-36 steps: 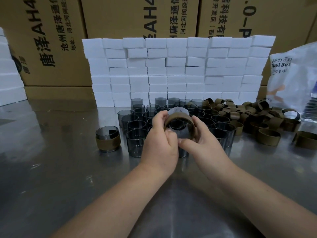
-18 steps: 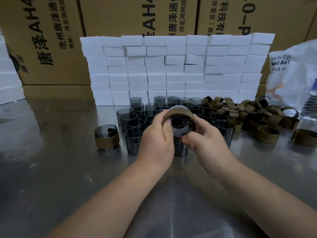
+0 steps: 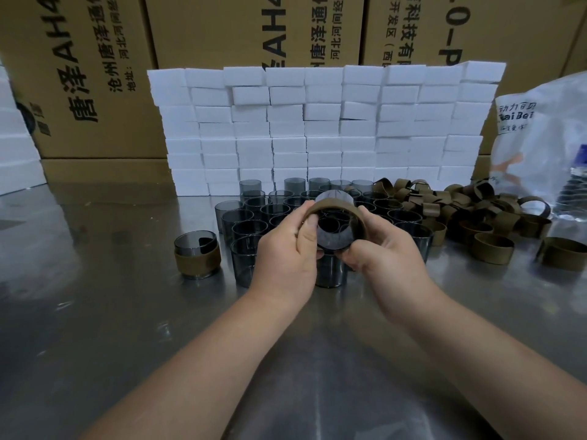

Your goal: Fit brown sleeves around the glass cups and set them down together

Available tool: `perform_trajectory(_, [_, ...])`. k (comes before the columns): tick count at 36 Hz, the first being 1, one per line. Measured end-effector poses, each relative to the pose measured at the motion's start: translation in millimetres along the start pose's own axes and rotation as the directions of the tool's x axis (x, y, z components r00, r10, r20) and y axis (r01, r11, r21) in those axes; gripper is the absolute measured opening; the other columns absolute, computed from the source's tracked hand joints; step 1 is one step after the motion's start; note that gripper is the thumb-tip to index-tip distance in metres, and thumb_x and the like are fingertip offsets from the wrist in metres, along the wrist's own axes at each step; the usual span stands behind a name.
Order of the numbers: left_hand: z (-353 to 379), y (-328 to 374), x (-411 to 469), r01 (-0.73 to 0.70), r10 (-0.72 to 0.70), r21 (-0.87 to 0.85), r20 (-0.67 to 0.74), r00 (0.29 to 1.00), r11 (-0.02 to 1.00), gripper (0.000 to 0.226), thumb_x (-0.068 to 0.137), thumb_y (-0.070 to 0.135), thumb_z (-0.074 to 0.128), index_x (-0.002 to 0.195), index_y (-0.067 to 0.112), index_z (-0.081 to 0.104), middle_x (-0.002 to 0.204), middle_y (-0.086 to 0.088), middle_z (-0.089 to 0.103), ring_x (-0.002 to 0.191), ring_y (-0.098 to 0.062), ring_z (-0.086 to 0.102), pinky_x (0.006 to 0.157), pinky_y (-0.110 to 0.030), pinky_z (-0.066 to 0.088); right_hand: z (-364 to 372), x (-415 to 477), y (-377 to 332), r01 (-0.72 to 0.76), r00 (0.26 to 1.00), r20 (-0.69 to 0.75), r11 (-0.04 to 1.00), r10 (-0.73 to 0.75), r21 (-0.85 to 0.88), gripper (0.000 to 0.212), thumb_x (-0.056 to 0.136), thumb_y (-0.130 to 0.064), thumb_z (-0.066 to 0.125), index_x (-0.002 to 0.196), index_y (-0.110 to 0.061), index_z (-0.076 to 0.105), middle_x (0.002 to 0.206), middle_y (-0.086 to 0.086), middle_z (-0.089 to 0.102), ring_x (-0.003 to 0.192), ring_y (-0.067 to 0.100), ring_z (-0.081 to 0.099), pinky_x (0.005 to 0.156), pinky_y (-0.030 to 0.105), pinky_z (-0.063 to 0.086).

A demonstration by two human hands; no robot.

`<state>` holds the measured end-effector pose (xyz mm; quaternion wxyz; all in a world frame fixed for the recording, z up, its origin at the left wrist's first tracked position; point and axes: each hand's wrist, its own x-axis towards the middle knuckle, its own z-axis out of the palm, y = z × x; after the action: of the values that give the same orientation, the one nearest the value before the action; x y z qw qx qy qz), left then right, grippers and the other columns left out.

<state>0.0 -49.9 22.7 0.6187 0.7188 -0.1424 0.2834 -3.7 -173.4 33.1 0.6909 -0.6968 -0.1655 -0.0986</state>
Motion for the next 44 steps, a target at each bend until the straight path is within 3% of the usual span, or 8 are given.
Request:
perform_trajectory(8, [-0.5,-4.0,2.4,-0.023,0.022,-0.041,-0.022,1.0,0.999,0.031,0.096,0.02,0.045,0.124,0.014,0.058,0.107,0.0,0.066,0.095,-0.004,0.064,0.07,-0.023,0.056,-3.3,1.6,0.8,-0.034,0.999,-0.015,0.999,0.035,0.024,0.076,0.063,0.001,0.052,0.139,-0.004,0.043,0.124,0.01,0.062,0.117,0.023,0.057,0.102,0.047,0.043])
perform_trajectory(15, [-0.3,0.8,2.3,0.024,-0.028,-0.121,-0.027,0.999,0.992,0.023,0.095,0.02,0.049,0.11,0.032,0.059,0.103,0.006,0.067,0.094,-0.007,0.065,0.065,-0.017,0.054,-2.5,2.5,0.5,-0.025,0.998,-0.062,0.999,0.028,0.048,0.075,0.055,-0.01,0.055,0.129,-0.007,0.054,0.111,0.007,0.069,0.108,0.023,0.063,0.096,0.047,0.049])
perform_trajectory(25, [-1.4,4.4,4.9,0.083,-0.097,-0.256,-0.043,0.994,0.963,0.015,0.089,0.017,0.059,0.085,0.03,0.066,0.082,0.01,0.07,0.076,-0.002,0.068,0.057,-0.015,0.051,-6.3,5.1,4.9,-0.051,0.995,-0.083,0.996,0.057,0.072,0.075,0.053,-0.008,0.054,0.128,-0.011,0.055,0.113,0.01,0.066,0.102,0.024,0.066,0.092,0.048,0.052])
perform_trajectory(28, [-1.6,2.7,6.0,0.1,-0.106,-0.225,-0.015,0.994,0.969,0.01,0.088,0.02,0.059,0.093,0.028,0.059,0.096,0.005,0.065,0.074,0.003,0.065,0.058,-0.016,0.051,-6.4,4.9,5.2,-0.046,0.996,-0.067,0.993,0.053,0.108,0.072,0.056,-0.007,0.054,0.128,-0.011,0.055,0.114,0.009,0.066,0.103,0.023,0.066,0.093,0.047,0.051])
perform_trajectory(31, [-1.8,2.7,5.1,0.137,-0.123,-0.229,0.076,0.99,0.964,0.037,0.085,0.035,0.061,0.12,0.027,0.049,0.112,0.009,0.056,0.08,0.009,0.062,0.063,-0.017,0.053,-7.7,5.5,6.3,-0.013,0.999,-0.044,0.988,0.02,0.157,0.065,0.064,-0.003,0.056,0.129,-0.011,0.054,0.114,0.005,0.065,0.097,0.011,0.067,0.091,0.04,0.054])
perform_trajectory(34, [-1.9,4.5,2.2,0.228,-0.181,-0.303,0.174,0.968,0.925,0.062,0.078,0.051,0.053,0.131,0.018,0.049,0.119,0.001,0.061,0.1,-0.01,0.063,0.071,-0.026,0.051,-8.1,5.2,6.0,0.001,1.0,-0.017,0.985,0.002,0.17,0.069,0.062,-0.013,0.056,0.131,-0.013,0.052,0.119,0.004,0.063,0.102,0.011,0.065,0.083,0.031,0.055])
perform_trajectory(39, [-3.8,6.9,4.2,0.281,-0.206,-0.409,0.218,0.954,0.868,0.034,0.078,0.047,0.048,0.092,0.023,0.067,0.084,0.005,0.069,0.069,-0.01,0.064,0.063,-0.024,0.053,-7.7,4.6,4.4,-0.007,1.0,-0.009,0.988,0.009,0.155,0.059,0.07,-0.035,0.06,0.126,-0.016,0.055,0.113,0.003,0.067,0.093,0.015,0.063,0.065,0.025,0.046])
perform_trajectory(44, [-2.7,5.5,2.0,0.297,-0.204,-0.385,0.264,0.943,0.874,0.032,0.08,0.049,0.054,0.092,0.024,0.071,0.083,0.004,0.069,0.067,-0.011,0.062,0.064,-0.025,0.054,-4.6,4.5,5.5,-0.043,0.999,-0.01,0.977,0.046,0.209,0.05,0.071,-0.058,0.049,0.099,-0.022,0.067,0.097,0.004,0.068,0.086,0.02,0.06,0.066,0.027,0.047])
